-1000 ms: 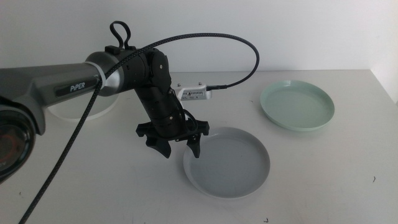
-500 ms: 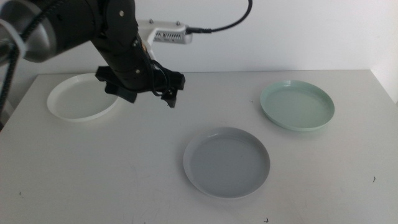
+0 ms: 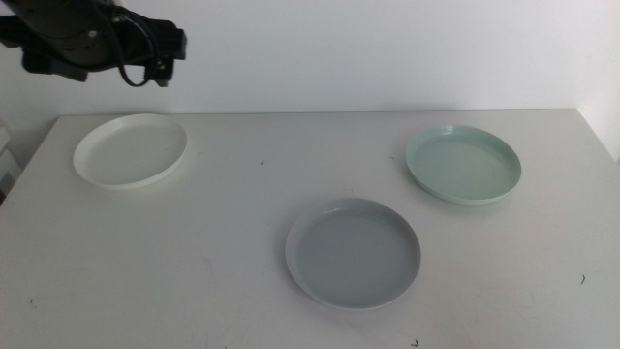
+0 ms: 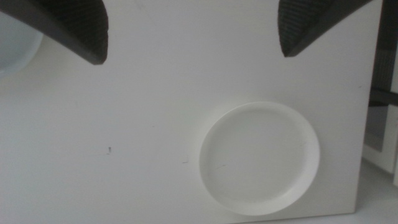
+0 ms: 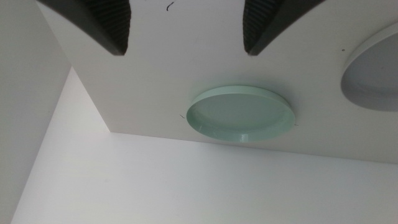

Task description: Stack the three bowls on top of each other.

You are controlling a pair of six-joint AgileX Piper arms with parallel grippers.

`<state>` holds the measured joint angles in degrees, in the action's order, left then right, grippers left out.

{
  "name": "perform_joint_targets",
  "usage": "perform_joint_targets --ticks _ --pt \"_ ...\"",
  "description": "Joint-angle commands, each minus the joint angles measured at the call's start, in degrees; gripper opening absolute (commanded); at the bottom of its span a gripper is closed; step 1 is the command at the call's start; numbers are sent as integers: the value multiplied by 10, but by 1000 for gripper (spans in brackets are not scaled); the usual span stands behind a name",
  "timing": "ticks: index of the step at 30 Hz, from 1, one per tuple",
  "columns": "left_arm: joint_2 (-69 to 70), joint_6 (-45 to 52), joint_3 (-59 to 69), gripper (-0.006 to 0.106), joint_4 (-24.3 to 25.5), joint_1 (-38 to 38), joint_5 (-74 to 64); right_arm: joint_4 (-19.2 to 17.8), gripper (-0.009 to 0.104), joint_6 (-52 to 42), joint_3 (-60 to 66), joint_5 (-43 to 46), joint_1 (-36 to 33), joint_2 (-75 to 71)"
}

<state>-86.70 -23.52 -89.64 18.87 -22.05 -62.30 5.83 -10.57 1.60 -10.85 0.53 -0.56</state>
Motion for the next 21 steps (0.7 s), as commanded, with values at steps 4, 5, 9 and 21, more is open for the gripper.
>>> perform_joint_targets --ticks 4,5,9,21 --pt "26 41 -25 101 -34 68 3 -8 47 -5 -3 45 3 -16" --pt "24 51 -26 101 -44 84 4 -8 47 -5 -3 45 3 -16" --pt "15 89 -31 101 -84 148 22 -8 47 -5 -3 45 3 -16" --pt "-122 239 -103 101 -240 299 50 -8 47 -5 -3 45 3 -16"
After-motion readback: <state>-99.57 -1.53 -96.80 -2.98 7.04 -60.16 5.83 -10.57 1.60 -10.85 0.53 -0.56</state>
